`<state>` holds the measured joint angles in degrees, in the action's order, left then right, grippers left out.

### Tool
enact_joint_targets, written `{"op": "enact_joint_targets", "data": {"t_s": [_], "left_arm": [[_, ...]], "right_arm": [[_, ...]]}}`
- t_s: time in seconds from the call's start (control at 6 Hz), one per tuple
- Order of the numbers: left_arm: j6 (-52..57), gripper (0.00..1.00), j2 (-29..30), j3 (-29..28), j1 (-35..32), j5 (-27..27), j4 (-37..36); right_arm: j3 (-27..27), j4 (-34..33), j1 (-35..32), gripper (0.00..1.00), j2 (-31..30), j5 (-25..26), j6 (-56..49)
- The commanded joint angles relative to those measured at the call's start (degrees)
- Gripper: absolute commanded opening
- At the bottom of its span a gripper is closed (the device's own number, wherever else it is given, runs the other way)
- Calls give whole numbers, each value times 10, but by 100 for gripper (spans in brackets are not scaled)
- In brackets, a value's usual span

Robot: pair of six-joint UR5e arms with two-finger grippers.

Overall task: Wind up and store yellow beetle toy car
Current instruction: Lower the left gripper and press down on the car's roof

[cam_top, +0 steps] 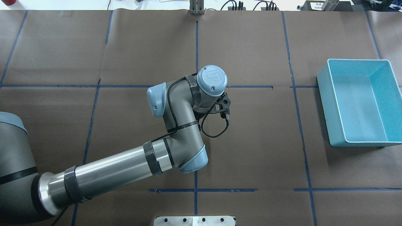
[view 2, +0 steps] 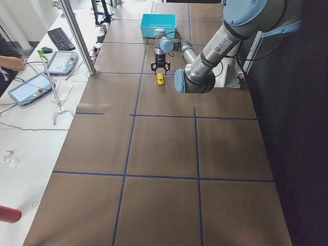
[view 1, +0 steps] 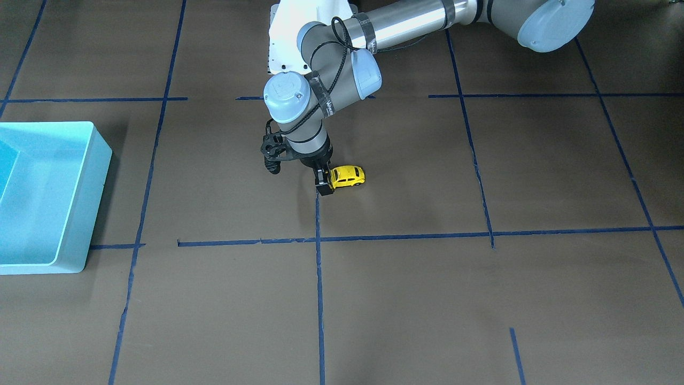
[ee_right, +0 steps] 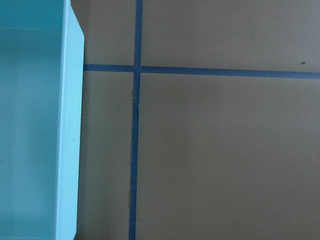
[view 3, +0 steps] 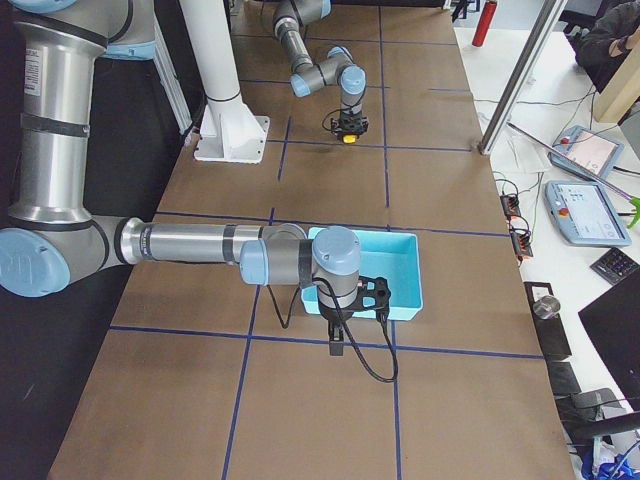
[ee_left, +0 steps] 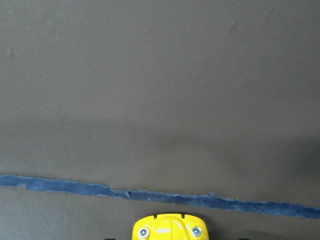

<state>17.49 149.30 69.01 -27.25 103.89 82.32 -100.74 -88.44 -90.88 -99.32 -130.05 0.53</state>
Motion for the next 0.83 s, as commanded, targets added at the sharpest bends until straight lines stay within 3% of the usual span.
{"op": "enact_joint_targets", "data": {"t_s": [0.0,0.33,0.67], "left_arm": [[1,80,2,-8,0,-1,6],[1,75,5,-13,0,-4,11],[-6,39,11,-16,0,-4,11]], "right_arm": [[0,0,0,100,0,1,0],[0,-1,0,100,0,1,0],[-1,0,0,100,0,1,0]]}}
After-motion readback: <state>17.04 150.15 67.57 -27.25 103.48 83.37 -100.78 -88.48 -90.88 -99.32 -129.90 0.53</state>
